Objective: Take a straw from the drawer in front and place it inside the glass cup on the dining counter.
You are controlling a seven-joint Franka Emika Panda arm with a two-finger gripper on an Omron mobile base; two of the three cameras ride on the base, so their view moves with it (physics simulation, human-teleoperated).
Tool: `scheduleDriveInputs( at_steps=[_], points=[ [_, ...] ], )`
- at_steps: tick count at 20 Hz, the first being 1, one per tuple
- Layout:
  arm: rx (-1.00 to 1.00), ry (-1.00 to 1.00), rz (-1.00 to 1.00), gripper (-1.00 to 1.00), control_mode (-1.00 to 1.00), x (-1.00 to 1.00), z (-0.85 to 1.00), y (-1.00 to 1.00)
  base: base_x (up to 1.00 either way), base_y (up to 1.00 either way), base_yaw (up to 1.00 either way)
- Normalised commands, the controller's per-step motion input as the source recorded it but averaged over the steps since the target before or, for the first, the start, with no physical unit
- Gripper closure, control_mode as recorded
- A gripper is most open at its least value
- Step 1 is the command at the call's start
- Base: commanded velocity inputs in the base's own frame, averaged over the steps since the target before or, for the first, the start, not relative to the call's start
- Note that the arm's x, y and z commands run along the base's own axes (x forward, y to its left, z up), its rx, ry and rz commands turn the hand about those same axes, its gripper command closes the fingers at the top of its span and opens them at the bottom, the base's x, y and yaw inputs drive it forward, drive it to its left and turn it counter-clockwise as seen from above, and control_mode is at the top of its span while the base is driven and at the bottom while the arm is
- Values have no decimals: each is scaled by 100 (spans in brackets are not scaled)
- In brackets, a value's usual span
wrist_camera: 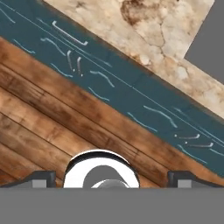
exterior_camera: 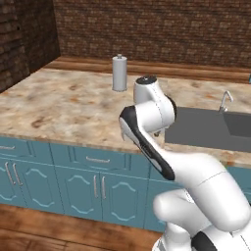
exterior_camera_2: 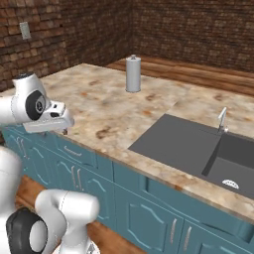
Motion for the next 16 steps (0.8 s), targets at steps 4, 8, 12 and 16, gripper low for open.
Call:
scheduleDriveInputs(
  at_steps=[4,8,12,16],
  points=[
    [-27,0,2,-100,-100,-1,-47,99,0,0,0],
    [-28,0,1,-100,-100,0,-48,84,0,0,0],
    [-26,0,4,-100,-100,3,-43,50,0,0,0],
    [-26,0,7,-100,-100,11,-51,46,0,0,0]
  ],
)
